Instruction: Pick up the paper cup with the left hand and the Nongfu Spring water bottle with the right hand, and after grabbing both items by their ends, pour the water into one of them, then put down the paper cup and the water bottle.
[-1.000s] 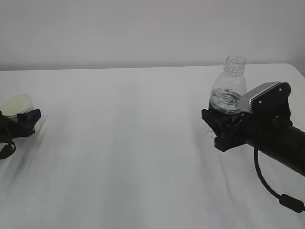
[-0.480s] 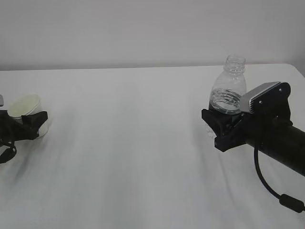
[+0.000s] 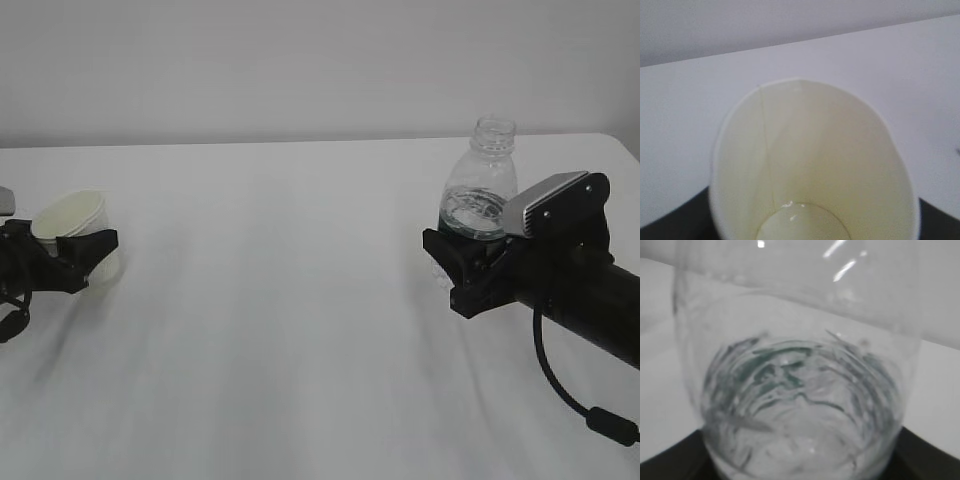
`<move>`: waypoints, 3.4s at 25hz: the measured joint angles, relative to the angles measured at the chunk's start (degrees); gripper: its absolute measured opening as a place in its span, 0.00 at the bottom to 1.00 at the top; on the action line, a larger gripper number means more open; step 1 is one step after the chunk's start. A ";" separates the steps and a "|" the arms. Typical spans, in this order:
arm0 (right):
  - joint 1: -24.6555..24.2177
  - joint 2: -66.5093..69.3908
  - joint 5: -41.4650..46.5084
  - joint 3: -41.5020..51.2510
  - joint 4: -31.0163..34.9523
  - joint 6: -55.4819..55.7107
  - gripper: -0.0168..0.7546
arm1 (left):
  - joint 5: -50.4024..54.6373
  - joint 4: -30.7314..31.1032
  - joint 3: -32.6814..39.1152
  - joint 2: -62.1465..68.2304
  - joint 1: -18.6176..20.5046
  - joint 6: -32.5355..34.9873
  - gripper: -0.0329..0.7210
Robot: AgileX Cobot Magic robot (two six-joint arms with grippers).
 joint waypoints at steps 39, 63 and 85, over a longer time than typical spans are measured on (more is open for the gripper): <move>0.00 0.00 0.00 0.00 -8.94 0.00 0.63 | 0.23 31.60 0.00 -6.86 -8.14 -11.23 0.66; 0.00 -0.10 0.00 0.00 -13.06 -0.10 0.63 | 0.23 26.75 -1.62 -6.86 -27.82 -11.23 0.66; 0.00 -0.10 0.00 -0.35 -16.70 -0.79 0.63 | 0.23 25.95 -5.14 -6.86 -38.36 -11.23 0.66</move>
